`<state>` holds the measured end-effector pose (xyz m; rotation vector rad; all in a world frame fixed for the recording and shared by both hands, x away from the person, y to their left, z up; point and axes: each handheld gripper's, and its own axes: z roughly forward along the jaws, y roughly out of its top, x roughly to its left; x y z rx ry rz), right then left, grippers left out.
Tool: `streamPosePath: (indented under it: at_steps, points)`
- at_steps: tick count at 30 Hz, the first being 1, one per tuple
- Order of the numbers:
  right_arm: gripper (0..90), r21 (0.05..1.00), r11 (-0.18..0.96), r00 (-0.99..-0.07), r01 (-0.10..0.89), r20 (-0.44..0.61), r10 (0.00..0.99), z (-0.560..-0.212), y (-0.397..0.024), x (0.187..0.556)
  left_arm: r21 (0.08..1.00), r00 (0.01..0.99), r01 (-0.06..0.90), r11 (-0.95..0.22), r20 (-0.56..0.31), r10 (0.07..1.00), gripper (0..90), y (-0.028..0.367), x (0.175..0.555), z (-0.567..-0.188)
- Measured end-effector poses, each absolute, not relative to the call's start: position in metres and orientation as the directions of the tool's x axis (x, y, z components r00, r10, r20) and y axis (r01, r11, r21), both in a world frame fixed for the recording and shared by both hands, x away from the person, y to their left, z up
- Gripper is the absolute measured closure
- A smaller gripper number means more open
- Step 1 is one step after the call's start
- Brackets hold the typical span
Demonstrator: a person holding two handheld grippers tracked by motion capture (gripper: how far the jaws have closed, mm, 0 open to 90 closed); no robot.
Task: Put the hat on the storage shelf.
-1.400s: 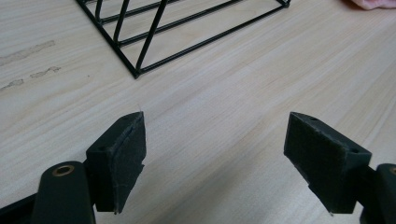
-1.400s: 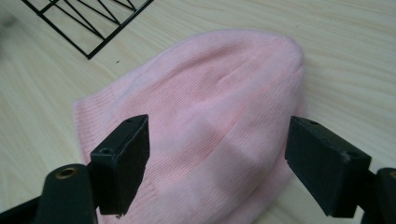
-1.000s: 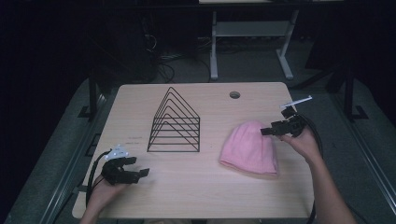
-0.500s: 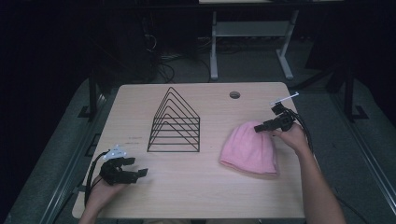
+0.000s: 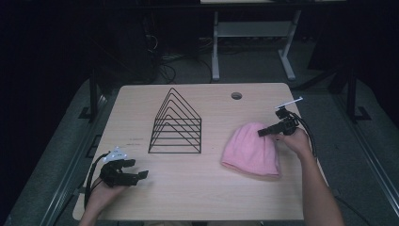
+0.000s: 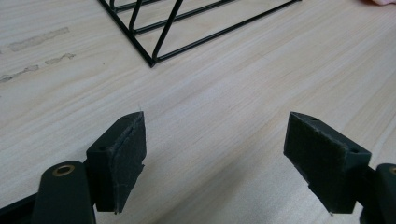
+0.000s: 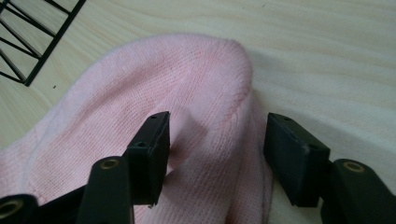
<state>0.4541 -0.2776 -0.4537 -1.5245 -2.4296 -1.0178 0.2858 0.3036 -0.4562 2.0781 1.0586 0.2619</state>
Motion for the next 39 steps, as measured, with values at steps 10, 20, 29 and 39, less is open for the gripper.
streamPosePath:
  at_steps: [10,20,29,39]
  points:
    - [41.7,0.480,0.246,-0.474,0.842,0.441,0.762,-0.458,-0.281,0.453,0.714,0.630,0.603,-0.355,-0.153,0.761,20.9,0.305,0.284,-0.456]
    - [61.0,0.481,0.278,-0.492,0.832,0.406,0.770,-0.459,-0.272,0.452,0.710,0.632,0.606,-0.360,-0.154,0.760,21.1,0.305,0.285,-0.457]
    - [73.4,0.526,0.260,-0.524,0.810,0.449,0.724,-0.455,-0.267,0.446,0.714,0.640,0.595,-0.369,-0.143,0.755,21.3,0.305,0.285,-0.456]
    - [75.5,0.586,0.257,-0.563,0.769,0.429,0.706,-0.434,-0.267,0.434,0.717,0.639,0.594,-0.365,-0.144,0.755,21.3,0.305,0.283,-0.454]
